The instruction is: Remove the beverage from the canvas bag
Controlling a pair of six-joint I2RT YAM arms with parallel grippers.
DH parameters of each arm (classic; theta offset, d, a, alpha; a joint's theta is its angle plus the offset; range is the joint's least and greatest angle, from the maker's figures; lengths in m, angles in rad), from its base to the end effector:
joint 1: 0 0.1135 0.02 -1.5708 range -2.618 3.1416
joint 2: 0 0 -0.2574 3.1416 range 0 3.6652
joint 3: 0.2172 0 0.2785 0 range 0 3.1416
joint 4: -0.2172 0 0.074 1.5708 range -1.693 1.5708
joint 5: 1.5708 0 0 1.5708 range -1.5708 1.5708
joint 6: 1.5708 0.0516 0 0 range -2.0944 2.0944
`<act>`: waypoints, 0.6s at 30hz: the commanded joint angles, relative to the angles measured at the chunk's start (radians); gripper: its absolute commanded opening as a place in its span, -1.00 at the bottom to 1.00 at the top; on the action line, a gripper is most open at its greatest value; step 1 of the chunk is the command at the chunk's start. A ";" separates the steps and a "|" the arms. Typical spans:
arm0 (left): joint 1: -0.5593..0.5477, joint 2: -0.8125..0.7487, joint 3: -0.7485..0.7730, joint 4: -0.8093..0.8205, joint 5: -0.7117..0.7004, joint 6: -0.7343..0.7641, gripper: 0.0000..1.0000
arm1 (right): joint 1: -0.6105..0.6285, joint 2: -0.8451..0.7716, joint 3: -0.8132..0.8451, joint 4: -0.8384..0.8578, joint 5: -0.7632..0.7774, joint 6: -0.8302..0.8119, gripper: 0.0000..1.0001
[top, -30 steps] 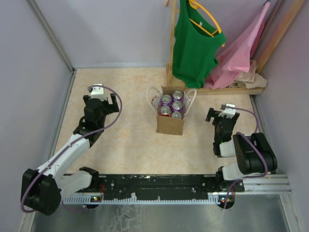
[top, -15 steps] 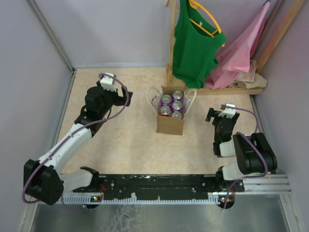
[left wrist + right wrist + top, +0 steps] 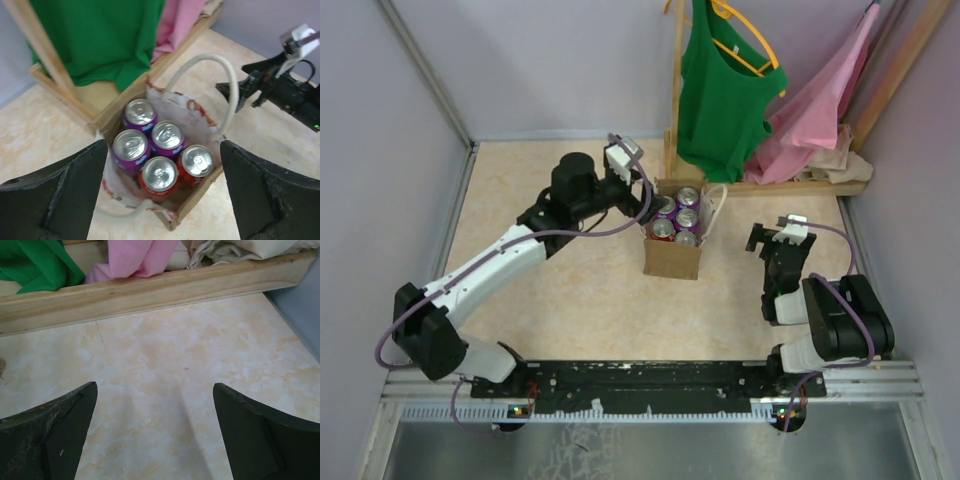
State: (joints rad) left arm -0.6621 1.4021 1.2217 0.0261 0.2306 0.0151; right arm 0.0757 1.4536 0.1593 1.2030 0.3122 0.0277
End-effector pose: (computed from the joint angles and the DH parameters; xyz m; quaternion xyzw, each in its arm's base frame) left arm 0.2908 -0.2416 0.3584 0.3212 0.6868 -0.2883 0.5849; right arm 0.2450 0.0027 0.1127 0.0873 0.7320 -0.0803 0.6710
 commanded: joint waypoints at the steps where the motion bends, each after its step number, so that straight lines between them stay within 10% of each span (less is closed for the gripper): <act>1: -0.065 0.057 0.070 -0.010 0.059 0.057 0.99 | -0.002 -0.004 0.017 0.034 0.001 0.005 0.98; 10: -0.126 0.229 0.161 -0.105 0.021 0.045 0.67 | -0.002 -0.004 0.017 0.033 0.001 0.004 0.98; 18: -0.128 0.298 0.287 -0.327 -0.027 -0.017 -0.39 | -0.002 -0.004 0.017 0.033 0.000 0.004 0.98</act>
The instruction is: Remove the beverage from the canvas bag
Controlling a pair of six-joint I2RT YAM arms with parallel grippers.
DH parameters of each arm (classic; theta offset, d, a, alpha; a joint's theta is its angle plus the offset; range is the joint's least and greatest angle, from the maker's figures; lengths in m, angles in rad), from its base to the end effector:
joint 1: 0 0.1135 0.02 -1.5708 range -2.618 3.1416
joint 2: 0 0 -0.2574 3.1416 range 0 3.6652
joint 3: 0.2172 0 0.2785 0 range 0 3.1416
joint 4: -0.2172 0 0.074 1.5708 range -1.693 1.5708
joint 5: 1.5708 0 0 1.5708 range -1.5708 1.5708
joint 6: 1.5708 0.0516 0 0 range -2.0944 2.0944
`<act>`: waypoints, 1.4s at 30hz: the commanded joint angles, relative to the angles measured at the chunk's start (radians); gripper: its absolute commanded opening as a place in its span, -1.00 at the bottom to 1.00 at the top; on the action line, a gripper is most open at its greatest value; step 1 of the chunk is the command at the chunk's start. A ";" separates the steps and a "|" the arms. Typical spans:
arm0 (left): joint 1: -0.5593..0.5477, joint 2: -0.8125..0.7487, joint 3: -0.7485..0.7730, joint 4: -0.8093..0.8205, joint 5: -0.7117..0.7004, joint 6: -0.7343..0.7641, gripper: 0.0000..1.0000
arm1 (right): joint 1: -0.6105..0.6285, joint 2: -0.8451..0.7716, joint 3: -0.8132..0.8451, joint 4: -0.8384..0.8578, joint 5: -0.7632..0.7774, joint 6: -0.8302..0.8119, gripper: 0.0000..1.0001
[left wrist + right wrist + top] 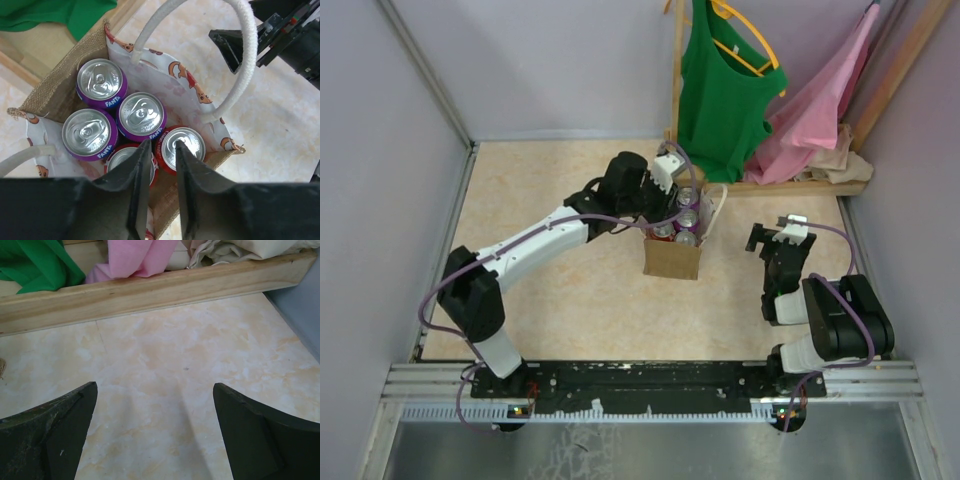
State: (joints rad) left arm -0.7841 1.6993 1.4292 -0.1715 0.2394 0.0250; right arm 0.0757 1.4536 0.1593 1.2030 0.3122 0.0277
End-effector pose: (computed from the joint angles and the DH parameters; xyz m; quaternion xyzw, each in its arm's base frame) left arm 0.3052 -0.3217 0.3010 0.3889 0.7459 -0.2905 0.4561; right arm 0.2450 0.0027 0.1127 0.0873 0.7320 -0.0803 0.6710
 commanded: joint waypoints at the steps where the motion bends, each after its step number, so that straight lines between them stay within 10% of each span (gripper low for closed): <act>1: -0.006 0.004 0.089 -0.156 -0.061 -0.028 -0.51 | -0.002 -0.004 0.017 0.033 0.001 0.005 0.98; 21: -0.006 0.104 0.078 -0.349 -0.151 -0.062 -0.63 | -0.002 -0.004 0.017 0.033 0.001 0.004 0.98; 31: -0.006 -0.023 -0.048 -0.382 -0.126 -0.114 0.11 | -0.002 -0.004 0.017 0.033 0.002 0.004 0.98; 36: -0.007 -0.067 -0.077 -0.368 -0.132 -0.120 0.91 | -0.002 -0.004 0.017 0.034 0.001 0.004 0.98; 42: -0.007 -0.056 -0.132 -0.316 -0.139 -0.127 0.99 | -0.002 -0.004 0.017 0.033 0.001 0.004 0.98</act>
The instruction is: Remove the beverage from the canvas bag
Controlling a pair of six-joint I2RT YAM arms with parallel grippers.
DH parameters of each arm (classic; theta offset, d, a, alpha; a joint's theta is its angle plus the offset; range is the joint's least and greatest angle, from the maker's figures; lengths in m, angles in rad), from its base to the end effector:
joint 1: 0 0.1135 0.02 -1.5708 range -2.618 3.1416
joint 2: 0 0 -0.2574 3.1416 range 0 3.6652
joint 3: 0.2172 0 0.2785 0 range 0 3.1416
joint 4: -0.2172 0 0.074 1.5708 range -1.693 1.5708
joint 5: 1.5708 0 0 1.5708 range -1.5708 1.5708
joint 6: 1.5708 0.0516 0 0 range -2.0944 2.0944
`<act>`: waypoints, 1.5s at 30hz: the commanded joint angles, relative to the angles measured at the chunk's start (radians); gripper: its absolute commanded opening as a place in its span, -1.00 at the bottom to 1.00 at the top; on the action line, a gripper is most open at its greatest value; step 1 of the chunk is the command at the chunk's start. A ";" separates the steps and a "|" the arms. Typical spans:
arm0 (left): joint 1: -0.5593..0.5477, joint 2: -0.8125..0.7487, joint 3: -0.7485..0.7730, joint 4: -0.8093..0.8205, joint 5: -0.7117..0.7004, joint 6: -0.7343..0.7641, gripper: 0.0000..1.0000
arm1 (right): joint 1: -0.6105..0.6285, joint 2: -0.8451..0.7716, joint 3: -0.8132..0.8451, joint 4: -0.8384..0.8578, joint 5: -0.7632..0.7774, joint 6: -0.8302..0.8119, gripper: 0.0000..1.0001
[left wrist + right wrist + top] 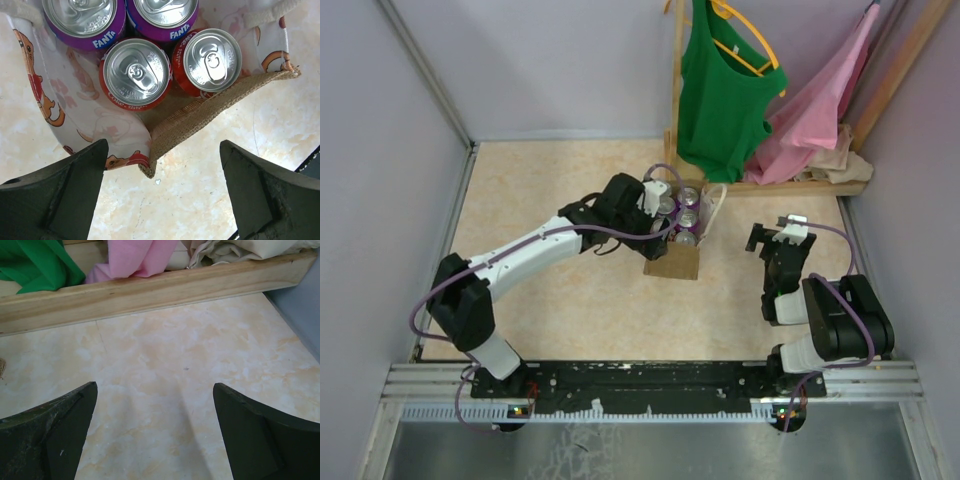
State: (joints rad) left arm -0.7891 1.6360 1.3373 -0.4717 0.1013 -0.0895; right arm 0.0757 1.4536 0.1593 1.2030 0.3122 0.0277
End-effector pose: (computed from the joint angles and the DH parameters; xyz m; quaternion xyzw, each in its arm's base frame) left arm 0.2811 -0.2906 0.2604 0.3338 0.8573 -0.2077 0.3323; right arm 0.2450 0.0027 0.1127 0.0873 0.7320 -0.0803 0.6710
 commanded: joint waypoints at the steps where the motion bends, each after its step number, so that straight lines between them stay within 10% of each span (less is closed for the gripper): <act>1: -0.004 0.018 -0.040 -0.016 0.001 -0.012 0.99 | -0.002 -0.004 0.016 0.033 0.001 0.005 0.98; 45: -0.010 0.094 -0.015 0.193 -0.152 0.190 0.99 | -0.002 -0.004 0.017 0.033 0.002 0.004 0.98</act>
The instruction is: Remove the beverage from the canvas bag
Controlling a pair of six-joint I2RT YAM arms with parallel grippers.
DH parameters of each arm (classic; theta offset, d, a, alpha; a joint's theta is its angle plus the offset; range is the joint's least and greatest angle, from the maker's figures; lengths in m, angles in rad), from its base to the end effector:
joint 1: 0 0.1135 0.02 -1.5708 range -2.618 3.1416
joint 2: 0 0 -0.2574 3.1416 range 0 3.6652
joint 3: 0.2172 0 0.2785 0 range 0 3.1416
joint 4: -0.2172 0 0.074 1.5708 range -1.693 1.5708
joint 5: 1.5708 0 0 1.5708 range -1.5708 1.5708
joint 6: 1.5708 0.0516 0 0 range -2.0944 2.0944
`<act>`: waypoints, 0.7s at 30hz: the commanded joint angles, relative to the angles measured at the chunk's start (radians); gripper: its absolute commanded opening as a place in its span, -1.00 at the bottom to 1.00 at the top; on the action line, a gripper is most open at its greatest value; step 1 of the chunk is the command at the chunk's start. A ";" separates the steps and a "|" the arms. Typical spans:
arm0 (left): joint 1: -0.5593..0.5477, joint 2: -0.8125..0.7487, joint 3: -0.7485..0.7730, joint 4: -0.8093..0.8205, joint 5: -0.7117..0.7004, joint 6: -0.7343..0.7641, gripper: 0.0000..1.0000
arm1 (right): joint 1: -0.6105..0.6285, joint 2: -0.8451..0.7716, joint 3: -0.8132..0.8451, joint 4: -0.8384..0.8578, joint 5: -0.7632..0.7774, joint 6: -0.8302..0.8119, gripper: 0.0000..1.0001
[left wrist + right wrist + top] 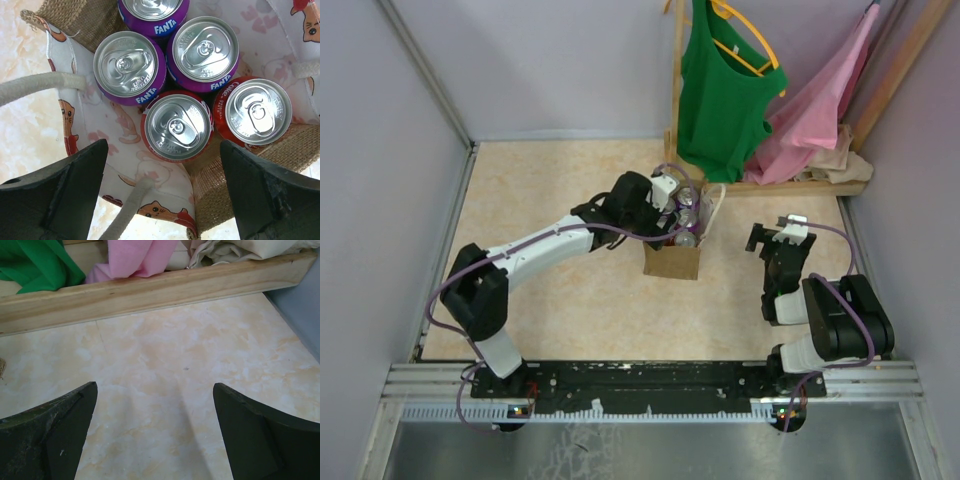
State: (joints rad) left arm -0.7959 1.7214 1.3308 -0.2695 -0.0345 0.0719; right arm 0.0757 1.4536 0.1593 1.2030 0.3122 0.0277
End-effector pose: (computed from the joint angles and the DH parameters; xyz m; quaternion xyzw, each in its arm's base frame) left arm 0.3036 -0.3075 0.2429 0.3706 0.8179 -0.1412 0.4167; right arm 0.2450 0.0027 0.1127 0.0873 0.7320 -0.0803 0.6710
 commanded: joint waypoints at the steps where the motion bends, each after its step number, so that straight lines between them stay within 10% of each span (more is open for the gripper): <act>1: -0.003 0.014 -0.007 -0.010 -0.023 0.030 0.99 | -0.002 -0.004 0.017 0.033 0.001 0.003 0.98; 21: -0.002 0.131 0.049 -0.034 0.035 0.050 0.66 | -0.003 -0.004 0.017 0.033 0.001 0.004 0.98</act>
State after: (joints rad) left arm -0.7959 1.8004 1.3567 -0.2554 -0.0227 0.1024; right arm 0.0757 1.4536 0.1593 1.2030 0.3122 0.0277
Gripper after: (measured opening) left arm 0.871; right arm 0.991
